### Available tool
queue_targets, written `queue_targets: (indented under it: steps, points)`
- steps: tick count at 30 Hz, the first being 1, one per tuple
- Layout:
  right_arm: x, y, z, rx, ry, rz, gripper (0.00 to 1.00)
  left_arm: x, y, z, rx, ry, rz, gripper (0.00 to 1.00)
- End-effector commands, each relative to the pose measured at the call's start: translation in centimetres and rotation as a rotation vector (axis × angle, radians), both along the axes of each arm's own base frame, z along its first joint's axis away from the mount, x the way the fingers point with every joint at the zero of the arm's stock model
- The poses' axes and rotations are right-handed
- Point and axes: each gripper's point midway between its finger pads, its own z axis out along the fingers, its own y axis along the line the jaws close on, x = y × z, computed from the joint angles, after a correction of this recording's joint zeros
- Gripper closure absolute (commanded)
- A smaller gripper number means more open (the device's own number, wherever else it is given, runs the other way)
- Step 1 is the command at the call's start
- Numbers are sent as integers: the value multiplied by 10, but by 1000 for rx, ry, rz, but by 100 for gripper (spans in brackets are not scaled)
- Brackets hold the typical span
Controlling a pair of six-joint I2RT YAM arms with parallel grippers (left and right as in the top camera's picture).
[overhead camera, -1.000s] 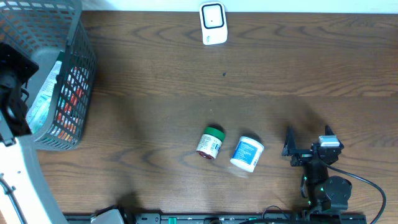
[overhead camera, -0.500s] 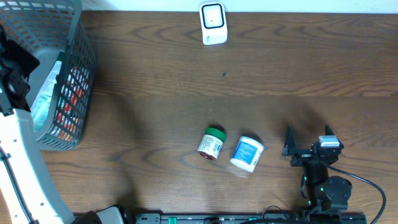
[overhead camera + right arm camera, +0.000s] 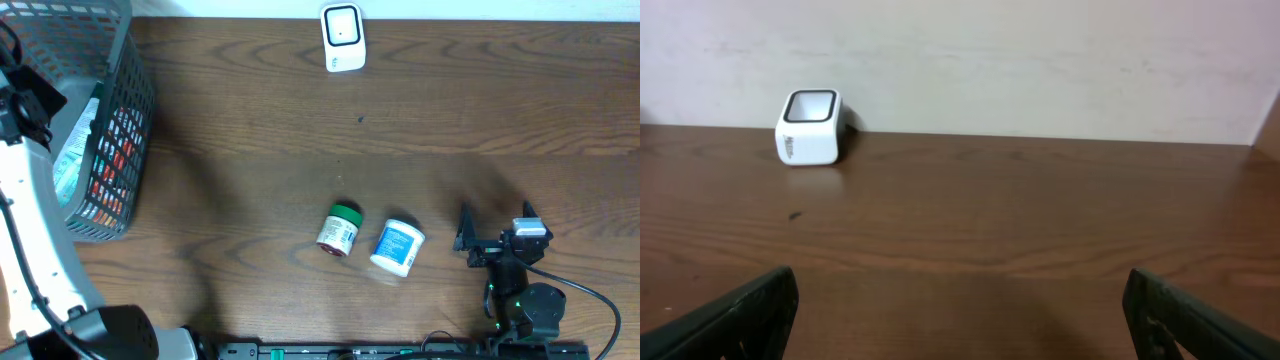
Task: Scan the item barcode
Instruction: 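Move the left gripper back up into the grey basket, then lower the left gripper and grasp the mint-green wipes pack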
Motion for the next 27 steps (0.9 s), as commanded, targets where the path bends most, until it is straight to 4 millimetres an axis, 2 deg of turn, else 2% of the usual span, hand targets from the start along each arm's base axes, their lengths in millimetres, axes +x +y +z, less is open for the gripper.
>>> queue_targets:
  steps: [1, 5, 10, 12, 14, 19, 27]
  points:
    - [0, -2, 0, 9, 0, -12, 1, -7, 21, -5, 18, 27, 60, 58]
    - [0, -2, 0, 9, 0, -12, 1, -15, 39, -14, 6, 46, 105, 58]
    - [0, -2, 0, 9, 0, -12, 1, -20, 51, -25, -7, 70, 134, 57]
    - [0, -2, 0, 9, -1, -12, 1, -19, 53, -31, -14, 83, 138, 50]
    - [0, -2, 0, 9, 0, -12, 1, -17, 55, -38, -21, 97, 139, 49]
    - [0, -2, 0, 9, 0, -12, 1, -13, 58, -59, -31, 168, 106, 30]
    - [0, -2, 0, 9, 0, -12, 1, -8, 61, -99, -79, 267, 94, 26]
